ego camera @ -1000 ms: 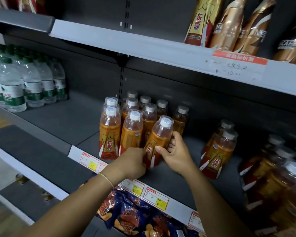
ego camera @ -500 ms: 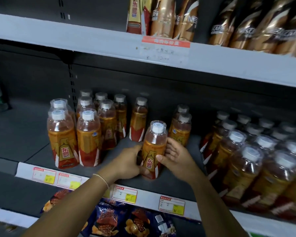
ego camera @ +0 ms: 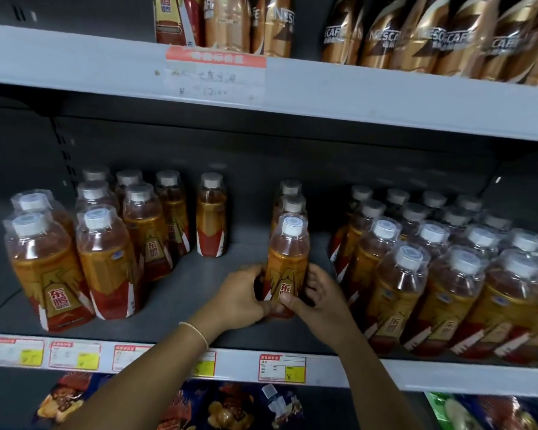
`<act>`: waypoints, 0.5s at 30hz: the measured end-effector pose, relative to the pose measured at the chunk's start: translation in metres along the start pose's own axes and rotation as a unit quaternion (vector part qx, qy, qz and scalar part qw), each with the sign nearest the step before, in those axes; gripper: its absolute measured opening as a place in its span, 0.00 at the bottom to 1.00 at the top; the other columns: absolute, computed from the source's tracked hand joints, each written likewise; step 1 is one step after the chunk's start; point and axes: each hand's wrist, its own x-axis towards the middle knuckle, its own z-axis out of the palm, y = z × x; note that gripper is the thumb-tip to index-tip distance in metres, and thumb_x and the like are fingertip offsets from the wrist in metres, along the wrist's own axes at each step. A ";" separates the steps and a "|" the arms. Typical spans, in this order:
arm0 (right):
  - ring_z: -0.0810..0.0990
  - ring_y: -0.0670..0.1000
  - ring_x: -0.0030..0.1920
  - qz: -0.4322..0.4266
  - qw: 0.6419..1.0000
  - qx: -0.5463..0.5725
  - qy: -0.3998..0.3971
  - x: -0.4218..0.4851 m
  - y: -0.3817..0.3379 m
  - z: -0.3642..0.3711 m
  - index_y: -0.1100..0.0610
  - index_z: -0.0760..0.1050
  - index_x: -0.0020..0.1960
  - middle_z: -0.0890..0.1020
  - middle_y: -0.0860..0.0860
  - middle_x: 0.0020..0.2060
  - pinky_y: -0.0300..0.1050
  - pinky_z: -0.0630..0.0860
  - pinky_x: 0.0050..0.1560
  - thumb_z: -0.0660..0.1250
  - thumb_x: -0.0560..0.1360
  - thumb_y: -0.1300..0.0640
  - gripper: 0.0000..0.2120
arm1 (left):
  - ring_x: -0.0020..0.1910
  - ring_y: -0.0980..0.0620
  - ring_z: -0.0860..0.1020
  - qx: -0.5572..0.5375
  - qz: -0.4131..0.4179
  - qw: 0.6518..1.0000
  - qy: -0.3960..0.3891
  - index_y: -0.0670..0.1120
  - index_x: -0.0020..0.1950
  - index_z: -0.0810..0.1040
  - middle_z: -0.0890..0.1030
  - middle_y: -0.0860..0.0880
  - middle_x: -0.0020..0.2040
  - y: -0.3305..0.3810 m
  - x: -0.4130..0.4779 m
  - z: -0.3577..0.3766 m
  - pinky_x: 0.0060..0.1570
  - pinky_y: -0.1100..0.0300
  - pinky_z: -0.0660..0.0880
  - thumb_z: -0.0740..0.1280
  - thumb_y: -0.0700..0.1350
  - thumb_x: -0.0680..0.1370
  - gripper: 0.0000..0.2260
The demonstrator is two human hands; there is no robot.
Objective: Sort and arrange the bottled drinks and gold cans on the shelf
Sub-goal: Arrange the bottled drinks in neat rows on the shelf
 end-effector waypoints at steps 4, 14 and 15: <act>0.74 0.45 0.67 -0.008 1.000 -0.001 0.025 -0.001 0.005 0.001 0.48 0.68 0.71 0.77 0.45 0.65 0.45 0.70 0.70 0.76 0.72 0.54 0.31 | 0.56 0.57 0.76 0.006 0.018 1.000 0.002 0.53 0.65 0.73 0.78 0.57 0.56 -0.003 0.002 0.006 0.57 0.61 0.75 0.76 0.59 0.67 0.29; 0.73 0.36 0.64 -0.013 0.999 -0.008 0.037 0.002 0.013 0.004 0.41 0.67 0.69 0.76 0.39 0.64 0.35 0.69 0.67 0.73 0.75 0.55 0.26 | 0.59 0.53 0.68 0.136 0.028 0.989 0.041 0.50 0.73 0.65 0.76 0.52 0.62 -0.013 -0.004 0.016 0.64 0.54 0.65 0.64 0.69 0.71 0.36; 0.73 0.36 0.64 -0.013 0.999 -0.007 0.038 0.003 0.014 0.004 0.42 0.67 0.70 0.76 0.40 0.64 0.36 0.69 0.67 0.72 0.75 0.55 0.27 | 0.59 0.53 0.67 0.142 0.028 0.989 0.042 0.50 0.73 0.65 0.76 0.52 0.62 -0.013 -0.003 0.016 0.64 0.55 0.64 0.63 0.70 0.71 0.37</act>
